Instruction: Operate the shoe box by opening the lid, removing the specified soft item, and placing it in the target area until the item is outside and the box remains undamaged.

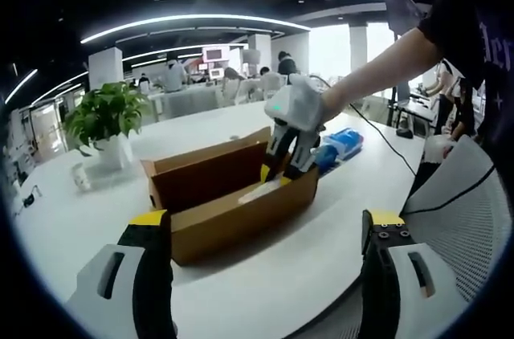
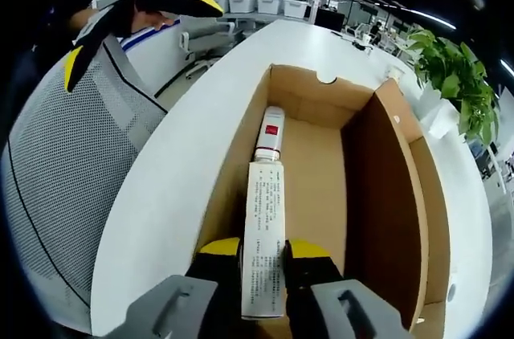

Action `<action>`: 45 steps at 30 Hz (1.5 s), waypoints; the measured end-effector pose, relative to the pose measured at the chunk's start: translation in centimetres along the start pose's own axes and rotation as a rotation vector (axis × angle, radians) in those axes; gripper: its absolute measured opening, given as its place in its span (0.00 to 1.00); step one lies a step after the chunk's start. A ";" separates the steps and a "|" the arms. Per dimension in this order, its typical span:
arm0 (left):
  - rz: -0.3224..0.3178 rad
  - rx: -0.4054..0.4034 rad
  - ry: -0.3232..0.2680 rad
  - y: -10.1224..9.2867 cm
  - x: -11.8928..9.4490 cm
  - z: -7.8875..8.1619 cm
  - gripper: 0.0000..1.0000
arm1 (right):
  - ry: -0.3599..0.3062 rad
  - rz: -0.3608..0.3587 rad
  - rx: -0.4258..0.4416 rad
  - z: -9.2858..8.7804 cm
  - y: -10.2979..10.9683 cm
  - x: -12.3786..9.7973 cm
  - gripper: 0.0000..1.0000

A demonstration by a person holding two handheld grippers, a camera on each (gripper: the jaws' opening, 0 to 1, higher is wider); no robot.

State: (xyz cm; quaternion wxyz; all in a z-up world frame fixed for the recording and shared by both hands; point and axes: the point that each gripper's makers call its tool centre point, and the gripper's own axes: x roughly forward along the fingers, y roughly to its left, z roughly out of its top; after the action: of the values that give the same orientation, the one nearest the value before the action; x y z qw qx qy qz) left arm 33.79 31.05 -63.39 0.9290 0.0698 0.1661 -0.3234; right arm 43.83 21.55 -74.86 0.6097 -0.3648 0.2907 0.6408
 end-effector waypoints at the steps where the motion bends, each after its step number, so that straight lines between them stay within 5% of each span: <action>1: 0.000 0.000 0.000 0.0 0.0 0.0 0.98 | -0.002 -0.001 0.001 0.0 0.0 -0.1 0.16; 13: -0.007 0.002 -0.002 -0.1 0.0 0.1 0.98 | 0.001 -0.051 -0.056 0.5 -0.5 -1.5 0.15; 27: -0.022 0.012 0.001 -0.5 0.1 0.1 0.98 | -0.093 -0.073 -0.005 2.5 -0.9 -4.3 0.15; 45: -0.034 0.010 -0.016 -0.8 0.2 0.5 0.99 | -0.119 -0.103 -0.037 3.2 -1.3 -7.8 0.15</action>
State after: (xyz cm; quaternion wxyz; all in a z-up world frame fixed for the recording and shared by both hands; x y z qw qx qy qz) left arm 33.55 30.16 -62.96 0.9242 0.0690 0.1583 -0.3406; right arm 44.64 19.79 -66.53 0.6513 -0.3516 0.2229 0.6344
